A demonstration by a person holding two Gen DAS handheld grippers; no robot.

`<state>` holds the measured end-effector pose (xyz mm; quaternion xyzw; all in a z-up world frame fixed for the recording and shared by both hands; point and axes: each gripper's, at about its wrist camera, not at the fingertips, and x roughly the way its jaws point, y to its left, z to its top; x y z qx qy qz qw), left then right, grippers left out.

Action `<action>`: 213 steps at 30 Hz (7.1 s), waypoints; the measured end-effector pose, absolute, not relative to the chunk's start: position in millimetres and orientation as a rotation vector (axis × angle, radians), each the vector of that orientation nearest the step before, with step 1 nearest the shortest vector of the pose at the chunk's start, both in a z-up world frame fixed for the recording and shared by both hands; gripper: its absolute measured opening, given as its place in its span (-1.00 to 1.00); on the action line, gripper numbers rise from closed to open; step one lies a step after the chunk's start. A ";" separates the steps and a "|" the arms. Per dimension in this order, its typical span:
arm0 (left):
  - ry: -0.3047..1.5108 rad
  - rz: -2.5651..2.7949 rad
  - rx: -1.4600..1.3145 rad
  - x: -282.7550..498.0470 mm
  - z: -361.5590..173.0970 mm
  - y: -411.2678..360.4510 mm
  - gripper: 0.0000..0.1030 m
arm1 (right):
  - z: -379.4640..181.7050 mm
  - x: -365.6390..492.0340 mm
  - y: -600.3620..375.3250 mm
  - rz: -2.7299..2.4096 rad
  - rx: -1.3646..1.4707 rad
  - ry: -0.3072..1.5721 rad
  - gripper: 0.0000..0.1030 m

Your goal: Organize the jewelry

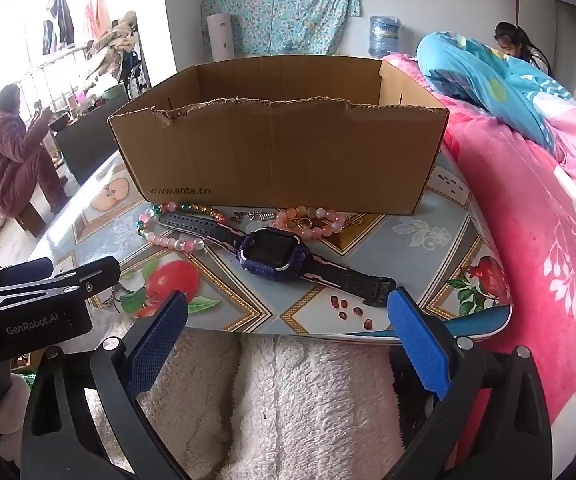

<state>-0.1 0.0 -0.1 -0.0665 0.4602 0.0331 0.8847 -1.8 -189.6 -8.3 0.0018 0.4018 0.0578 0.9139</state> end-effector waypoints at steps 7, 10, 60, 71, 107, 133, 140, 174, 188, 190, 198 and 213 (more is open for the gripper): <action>0.955 0.061 -0.138 -2.1 -7.3 6.9 0.84 | -9.0 -1.0 -188.6 0.116 0.003 0.830 0.89; 0.962 0.069 -0.137 -4.4 -6.8 2.7 0.84 | -9.6 -1.4 -188.8 0.115 0.006 0.831 0.90; 0.969 0.083 -0.136 0.9 -7.7 5.5 0.84 | -0.5 -1.2 -188.9 0.098 -0.003 0.827 0.89; 0.968 0.085 -0.135 1.2 -7.3 6.3 0.84 | 0.1 -0.4 -188.5 0.097 -0.003 0.826 0.89; 0.786 -0.363 -0.226 64.6 -13.2 -5.1 0.43 | -31.5 37.6 -194.9 0.258 -0.008 0.800 0.37; 0.978 -0.336 -0.323 122.4 -38.2 -35.1 0.54 | -51.0 25.4 -190.8 0.377 -0.079 0.782 0.30; 0.953 -0.299 -0.231 106.8 -33.2 -40.9 -0.08 | -51.0 25.7 -189.5 0.388 -0.091 0.777 0.30; 0.818 -0.247 0.129 53.2 -32.6 -87.1 -0.43 | -42.3 52.1 -305.7 0.286 0.360 0.891 -0.46; 0.822 -0.241 0.130 55.0 -33.3 -85.2 -0.43 | -44.9 56.8 -292.6 0.267 0.310 0.882 -0.78; 0.819 -0.241 0.125 55.5 -32.9 -85.0 -0.43 | -43.2 55.4 -289.6 0.255 0.272 0.874 -0.86; 0.763 -0.288 0.119 48.6 -12.2 -89.2 -0.50 | 3.4 39.0 -274.7 0.287 0.178 0.774 -0.89; 0.618 -0.439 -0.034 95.7 111.8 -46.5 -0.51 | 145.0 82.6 -256.9 0.393 0.076 0.558 -0.89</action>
